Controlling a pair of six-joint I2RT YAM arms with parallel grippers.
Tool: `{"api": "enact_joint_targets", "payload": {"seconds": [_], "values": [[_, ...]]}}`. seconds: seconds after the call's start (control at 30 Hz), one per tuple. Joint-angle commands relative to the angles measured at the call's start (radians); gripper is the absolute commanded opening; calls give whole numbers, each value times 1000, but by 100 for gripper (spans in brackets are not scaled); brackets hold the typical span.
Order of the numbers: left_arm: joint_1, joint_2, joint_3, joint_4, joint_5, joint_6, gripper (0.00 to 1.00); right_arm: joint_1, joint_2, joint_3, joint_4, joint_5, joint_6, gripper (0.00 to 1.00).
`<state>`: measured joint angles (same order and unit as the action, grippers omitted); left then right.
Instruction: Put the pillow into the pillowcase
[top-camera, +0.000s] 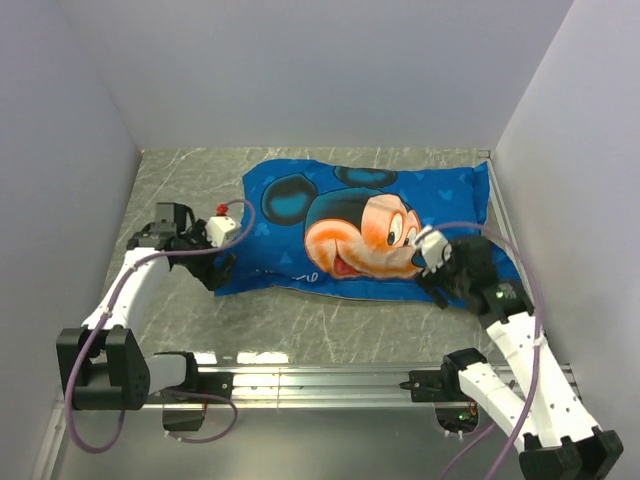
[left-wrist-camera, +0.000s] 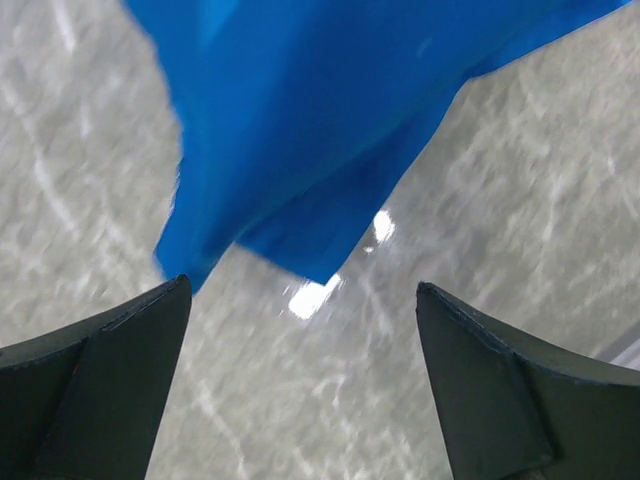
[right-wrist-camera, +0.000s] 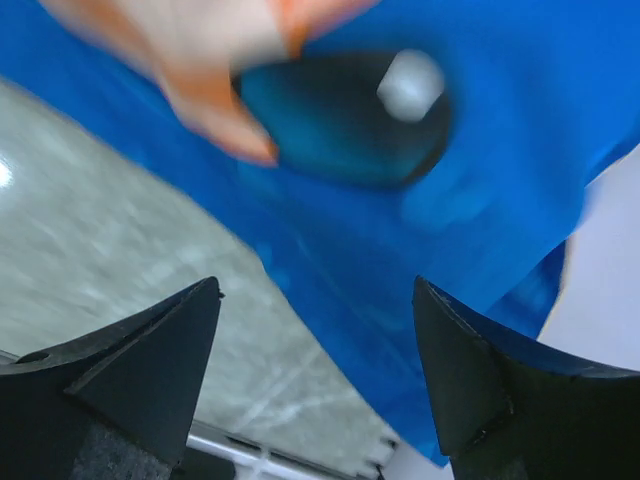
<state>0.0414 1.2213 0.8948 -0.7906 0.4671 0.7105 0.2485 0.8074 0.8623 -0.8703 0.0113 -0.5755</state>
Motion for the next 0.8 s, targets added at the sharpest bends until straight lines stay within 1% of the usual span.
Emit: {"api": "enact_joint_targets", "payload": {"seconds": [0.0,0.03,0.07,0.1,0.17,0.2,0.27,0.37,0.4,0.47,0.5,0.57,0.6,0.63,0.67,0.77], "values": [[-98,0,-37,163,-74,-119,99,-5,-68,-164,52,180,-136,85],[-119,7,-57,195,-102,-137,99,-5,-85,-204,123,197,-164,85],[-126,20,-63,242,-113,-160,99,-3,-91,-285,164,210,-181,85],[-130,56,-63,255,-122,-195,99,-3,-99,-330,265,231,-216,86],[-135,99,-50,260,-120,-209,99,8,-94,-441,355,243,-254,87],[-135,131,-45,272,-127,-229,99,14,-82,-468,428,252,-265,87],[-135,152,-37,283,-131,-240,99,20,-33,-520,473,254,-305,87],[-135,176,-37,317,-139,-262,98,28,50,-565,588,274,-352,87],[-135,193,-34,323,-137,-275,97,29,97,-572,666,283,-368,86],[-135,211,-33,349,-143,-287,93,32,156,-592,749,317,-382,80],[-135,234,-33,356,-142,-299,89,32,218,-598,848,334,-391,76],[-135,259,-27,372,-130,-302,82,32,275,-608,944,375,-394,47],[-135,283,-13,369,-113,-312,68,32,314,-605,1006,386,-388,33],[-135,293,-1,363,-102,-316,59,32,325,-594,1031,397,-380,0],[-133,305,12,343,-90,-324,39,32,328,-583,1042,410,-368,0],[-129,291,68,289,-44,-329,19,32,250,-536,993,406,-336,0]]}}
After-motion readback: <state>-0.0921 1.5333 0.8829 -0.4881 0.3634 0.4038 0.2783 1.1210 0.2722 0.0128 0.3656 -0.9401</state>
